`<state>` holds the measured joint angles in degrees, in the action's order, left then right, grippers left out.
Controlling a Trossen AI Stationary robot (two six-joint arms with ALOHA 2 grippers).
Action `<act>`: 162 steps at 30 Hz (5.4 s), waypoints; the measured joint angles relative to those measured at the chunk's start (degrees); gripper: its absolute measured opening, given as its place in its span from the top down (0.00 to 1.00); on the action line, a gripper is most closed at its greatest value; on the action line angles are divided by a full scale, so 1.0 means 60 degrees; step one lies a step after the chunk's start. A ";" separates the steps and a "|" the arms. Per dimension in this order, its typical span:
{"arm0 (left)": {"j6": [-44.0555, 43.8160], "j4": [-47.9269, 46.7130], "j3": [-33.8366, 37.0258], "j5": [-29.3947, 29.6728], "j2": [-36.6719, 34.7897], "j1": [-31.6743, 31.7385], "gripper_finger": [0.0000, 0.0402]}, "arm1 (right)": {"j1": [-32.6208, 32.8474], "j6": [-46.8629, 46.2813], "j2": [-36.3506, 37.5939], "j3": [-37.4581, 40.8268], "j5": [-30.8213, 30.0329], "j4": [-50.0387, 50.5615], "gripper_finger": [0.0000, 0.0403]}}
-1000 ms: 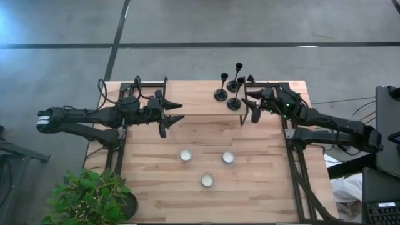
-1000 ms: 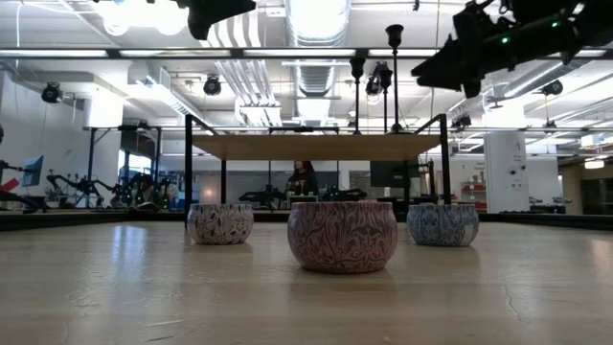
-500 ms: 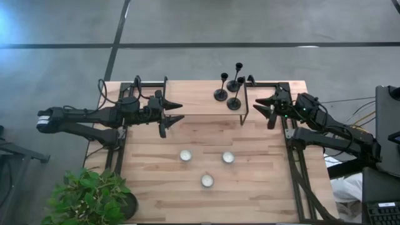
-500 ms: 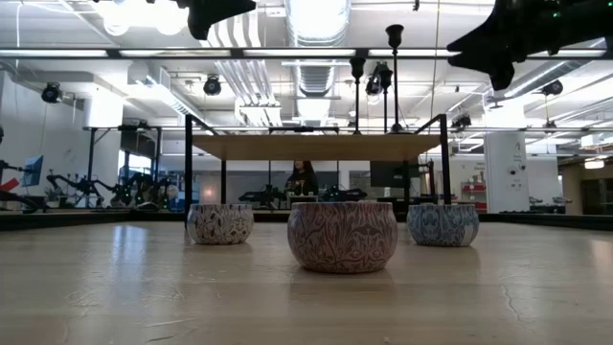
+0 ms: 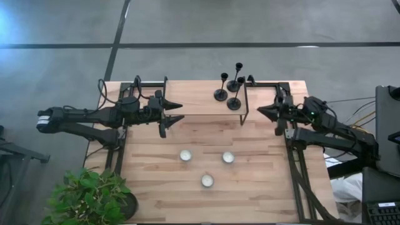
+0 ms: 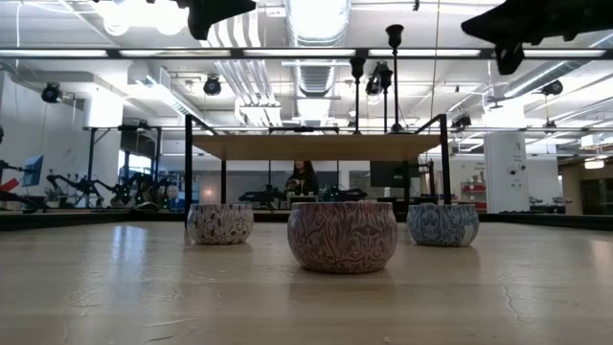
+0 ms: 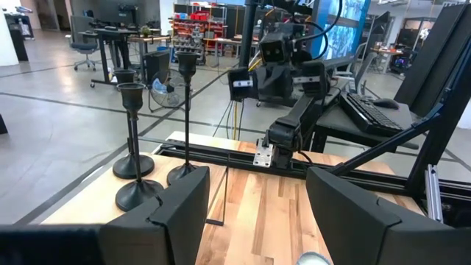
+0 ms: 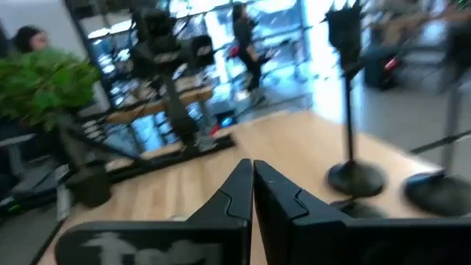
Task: Pick & Place candle stick holders
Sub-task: Put the white scented candle on the shelf
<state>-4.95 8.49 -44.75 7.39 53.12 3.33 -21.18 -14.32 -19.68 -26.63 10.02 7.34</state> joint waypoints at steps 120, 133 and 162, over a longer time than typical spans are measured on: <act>-0.3456 0.1188 0.0011 -0.1174 -0.0044 -0.0018 0.42 | 0.3131 0.0396 0.2379 0.4309 -0.1686 -0.1203 0.98; -0.1275 -0.5024 -0.1441 -0.3458 0.1201 -0.0287 0.42 | 0.3131 0.0396 0.2377 0.4306 -0.1683 -0.1204 0.98; 0.1924 -0.9143 -0.3734 -0.2815 0.5521 -0.0485 0.02 | 0.3131 0.0396 0.2382 0.4306 -0.1690 -0.1204 0.98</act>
<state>6.59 -46.37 -67.16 -9.50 86.25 0.42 -2.39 -11.94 -5.39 -0.80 -0.12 0.12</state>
